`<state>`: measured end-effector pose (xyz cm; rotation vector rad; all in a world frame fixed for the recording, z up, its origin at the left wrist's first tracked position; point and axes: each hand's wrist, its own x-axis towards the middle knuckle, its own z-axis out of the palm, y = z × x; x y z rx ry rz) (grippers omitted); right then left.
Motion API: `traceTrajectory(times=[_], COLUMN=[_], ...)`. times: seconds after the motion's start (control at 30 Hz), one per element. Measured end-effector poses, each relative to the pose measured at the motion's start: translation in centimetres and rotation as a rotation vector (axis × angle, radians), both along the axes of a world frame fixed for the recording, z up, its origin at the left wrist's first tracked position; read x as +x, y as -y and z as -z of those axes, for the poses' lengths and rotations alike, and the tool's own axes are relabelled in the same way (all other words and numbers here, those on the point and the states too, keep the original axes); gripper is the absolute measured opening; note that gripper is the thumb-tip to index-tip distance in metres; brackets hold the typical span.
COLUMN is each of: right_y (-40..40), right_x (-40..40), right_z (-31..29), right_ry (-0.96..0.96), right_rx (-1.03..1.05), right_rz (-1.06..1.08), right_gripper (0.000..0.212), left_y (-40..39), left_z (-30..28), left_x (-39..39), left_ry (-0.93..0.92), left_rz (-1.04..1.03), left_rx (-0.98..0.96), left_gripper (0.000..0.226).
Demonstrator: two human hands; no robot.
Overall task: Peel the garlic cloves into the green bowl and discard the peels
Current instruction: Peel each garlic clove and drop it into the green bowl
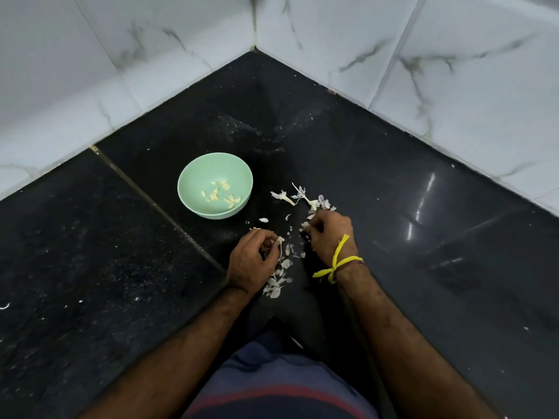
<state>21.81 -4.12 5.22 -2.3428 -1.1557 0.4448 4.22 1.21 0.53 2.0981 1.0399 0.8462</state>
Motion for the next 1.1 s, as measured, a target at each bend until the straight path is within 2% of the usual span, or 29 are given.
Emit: traceTrajectory(times=[0.1, 0.23, 0.33, 0.43, 0.5, 0.57, 0.67, 0.8, 0.9, 1.03, 1.1], right_y=[0.4, 0.7, 0.4, 0.0, -0.2, -0.4, -1.1, -1.6, -1.3, 0.2, 1.4], right_x=[0.0, -1.9, -3.5, -3.4, -2.5, -1.3, 0.2, 0.8, 0.5, -0.5, -1.0], right_z=[0.1, 0.8, 0.7, 0.4, 0.1, 0.1, 0.2, 0.8, 1.0, 0.5, 0.0], right_ry=[-0.009, 0.012, 0.007, -0.046, -0.107, -0.045, 0.15, 0.174, 0.144, -0.057, -0.155], right_rx=[-0.025, -0.059, -0.035, 0.043, 0.087, 0.085, -0.059, -0.149, -0.046, 0.255, 0.297], right_rz=[0.008, -0.146, -0.219, -0.132, -0.004, 0.048, -0.024, -0.051, -0.018, 0.082, 0.118], right_gripper=[0.008, 0.017, 0.016, 0.005, 0.009, 0.01, 0.016, 0.015, 0.013, 0.011, 0.016], left_y=[0.2, 0.3, 0.2, 0.0, 0.1, 0.1, 0.1, 0.1, 0.2, 0.3, 0.4], left_z=[0.1, 0.2, 0.3, 0.5, 0.5, 0.5, 0.6, 0.5, 0.3, 0.1, 0.0], left_x=[0.1, 0.0, -0.1, -0.1, 0.0, 0.0, 0.0, 0.1, 0.1, 0.0, 0.0], left_ry=[-0.001, -0.015, -0.011, -0.012, -0.031, -0.039, -0.048, -0.05, -0.057, -0.041, -0.036], left_rz=[0.017, 0.02, 0.024, 0.018, 0.013, 0.009, 0.011, 0.007, 0.005, 0.001, 0.006], left_rx=[0.03, 0.067, 0.072, 0.075, 0.078, 0.078, 0.077, 0.084, 0.094, 0.1, 0.1], left_gripper=[0.012, 0.016, 0.021, 0.017, 0.011, 0.006, 0.004, 0.004, 0.003, 0.007, 0.013])
